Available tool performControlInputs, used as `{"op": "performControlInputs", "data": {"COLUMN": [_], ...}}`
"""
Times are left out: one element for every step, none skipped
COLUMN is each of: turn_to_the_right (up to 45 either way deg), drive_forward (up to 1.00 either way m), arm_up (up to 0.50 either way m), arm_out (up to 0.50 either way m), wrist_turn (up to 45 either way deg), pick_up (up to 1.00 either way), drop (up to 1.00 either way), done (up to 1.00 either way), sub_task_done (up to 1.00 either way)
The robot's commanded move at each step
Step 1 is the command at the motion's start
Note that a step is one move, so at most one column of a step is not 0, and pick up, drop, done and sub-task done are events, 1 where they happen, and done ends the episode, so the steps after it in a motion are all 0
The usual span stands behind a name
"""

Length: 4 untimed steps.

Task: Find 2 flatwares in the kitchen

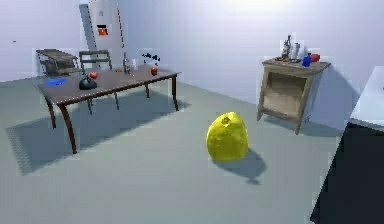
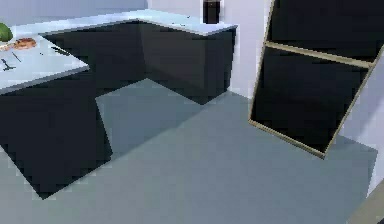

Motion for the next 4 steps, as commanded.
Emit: {"op": "performControlInputs", "data": {"turn_to_the_right": [0.0, -45.0, -3.0, 0.0], "drive_forward": [0.45, 0.00, 0.00, 1.00], "arm_up": [0.00, 0.00, 0.00, 0.00], "arm_out": [0.00, 0.00, 0.00, 0.00], "wrist_turn": [0.0, 0.0, 0.0, 0.0], "pick_up": [0.00, 0.00, 0.00, 0.00], "drop": [0.00, 0.00, 0.00, 0.00], "done": [0.00, 0.00, 0.00, 0.00], "sub_task_done": [0.00, 0.00, 0.00, 0.00]}}
